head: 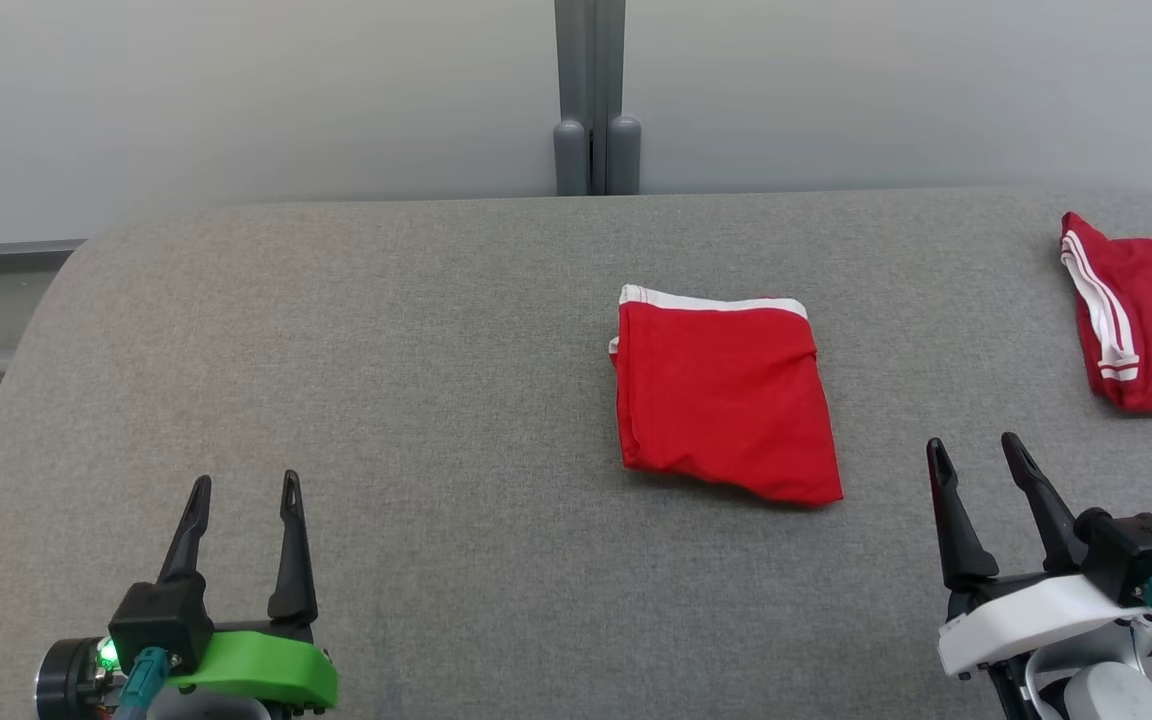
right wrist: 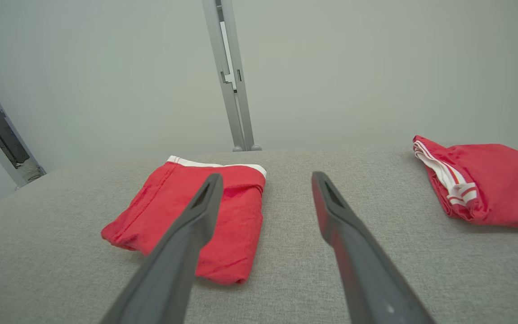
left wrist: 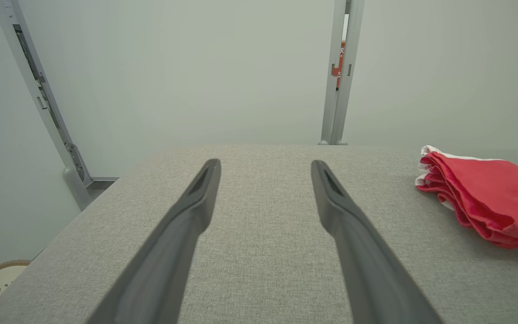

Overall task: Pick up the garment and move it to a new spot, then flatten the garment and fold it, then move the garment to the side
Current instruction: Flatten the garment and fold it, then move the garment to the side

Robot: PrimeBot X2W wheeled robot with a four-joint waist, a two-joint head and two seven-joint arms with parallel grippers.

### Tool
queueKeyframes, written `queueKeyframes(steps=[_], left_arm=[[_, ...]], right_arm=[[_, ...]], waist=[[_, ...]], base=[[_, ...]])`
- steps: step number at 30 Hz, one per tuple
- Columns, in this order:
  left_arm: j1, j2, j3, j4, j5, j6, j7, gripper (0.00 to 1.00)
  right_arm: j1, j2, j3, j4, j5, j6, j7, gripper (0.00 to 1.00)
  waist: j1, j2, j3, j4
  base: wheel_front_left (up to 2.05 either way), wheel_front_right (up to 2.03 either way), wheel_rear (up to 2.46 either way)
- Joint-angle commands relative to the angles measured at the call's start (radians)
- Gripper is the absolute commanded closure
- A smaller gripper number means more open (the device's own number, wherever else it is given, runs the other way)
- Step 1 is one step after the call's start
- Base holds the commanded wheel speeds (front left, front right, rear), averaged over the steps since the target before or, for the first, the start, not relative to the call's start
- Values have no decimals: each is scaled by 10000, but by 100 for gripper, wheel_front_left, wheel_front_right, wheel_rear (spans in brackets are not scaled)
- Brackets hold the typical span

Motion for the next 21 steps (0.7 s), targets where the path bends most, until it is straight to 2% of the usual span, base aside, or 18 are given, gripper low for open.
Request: queueKeyframes(steps=[1, 21], left_arm=[[160, 58, 44, -23, 90, -51, 2, 0], [7, 46, 27, -28, 144, -29, 3, 0]], right_arm=[[156, -21, -10, -36, -56, -3, -27, 0], [132, -87, -33, 34, 12, -3, -27, 0]], waist=[[0, -1, -2, -9], [0, -1, 123, 9]], base=[[0, 0, 0], [0, 0, 0]])
